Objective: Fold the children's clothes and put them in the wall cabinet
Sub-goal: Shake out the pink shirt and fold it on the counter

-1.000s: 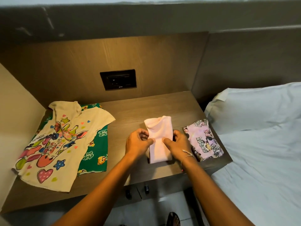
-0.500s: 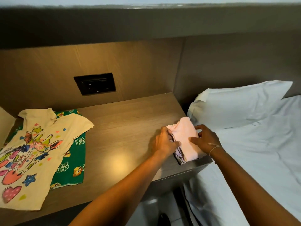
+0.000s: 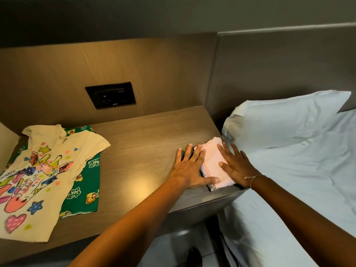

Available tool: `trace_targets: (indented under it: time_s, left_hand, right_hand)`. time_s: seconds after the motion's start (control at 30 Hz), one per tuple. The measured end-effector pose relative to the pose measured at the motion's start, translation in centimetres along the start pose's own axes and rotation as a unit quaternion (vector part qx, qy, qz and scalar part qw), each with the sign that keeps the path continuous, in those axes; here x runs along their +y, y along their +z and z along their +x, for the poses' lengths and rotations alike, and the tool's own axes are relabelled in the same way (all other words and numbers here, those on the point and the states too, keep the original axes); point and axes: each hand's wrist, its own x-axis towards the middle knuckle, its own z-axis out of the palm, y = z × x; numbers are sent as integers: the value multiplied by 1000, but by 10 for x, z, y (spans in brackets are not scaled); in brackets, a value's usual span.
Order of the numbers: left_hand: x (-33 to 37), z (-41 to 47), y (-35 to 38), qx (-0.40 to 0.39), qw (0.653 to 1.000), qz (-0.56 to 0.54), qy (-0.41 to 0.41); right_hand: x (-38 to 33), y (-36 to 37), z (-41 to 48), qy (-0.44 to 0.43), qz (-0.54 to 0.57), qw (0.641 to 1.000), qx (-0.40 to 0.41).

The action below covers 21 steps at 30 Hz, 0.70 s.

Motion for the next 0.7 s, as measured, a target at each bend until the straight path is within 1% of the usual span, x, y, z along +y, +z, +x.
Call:
trace_targets:
  time_s: [0.07, 0.13, 0.17, 0.2, 0.23, 0.3, 0.33, 0.4, 0.47, 0.53, 0.57, 0.63, 0.7]
  left_hand:
    - [-2, -5, -3, 9, 1000, -13, 3]
    - [-11, -19, -7, 44, 998, -51, -5]
    - [-20, -31, -10, 72, 994, -81, -19]
    - [-35, -47, -13, 101, 988, -112, -38]
    - [-53, -66, -15, 129, 980, -136, -63]
    - [-91, -108, -18, 178, 967, -132, -129]
    - [-115, -136, -19, 203, 956, -114, -179]
    - [-155, -188, -19, 239, 926, -86, -280]
    - [-189, -241, -17, 245, 890, -63, -380]
    - [-213, -286, -10, 225, 860, -51, -456]
    - [-222, -305, -5, 206, 853, -50, -476]
    - [-234, -330, 6, 174, 857, -56, -482]
    - [-243, -348, 14, 187, 862, -78, -465]
  right_hand:
    - [-2, -9, 1, 10, -27, 999, -26]
    - [-9, -22, 1, 22, -46, 998, -31]
    - [-17, -29, 1, 24, -40, 999, -12]
    - [-31, -36, 2, 18, -20, 999, 24]
    - [-48, -42, 5, 6, 10, 998, 68]
    - [-88, -48, 13, -37, 57, 989, 131]
    - [-117, -48, 23, -77, 72, 985, 138]
    - [-173, -43, 45, -159, 82, 978, 110]
    - [-238, -32, 71, -241, 61, 966, 74]
    - [-303, -21, 95, -300, 35, 952, 55]
    - [-332, -14, 107, -322, 17, 945, 51]
    - [-372, -2, 130, -345, -39, 937, 45]
    - [-394, 9, 151, -347, -97, 932, 26]
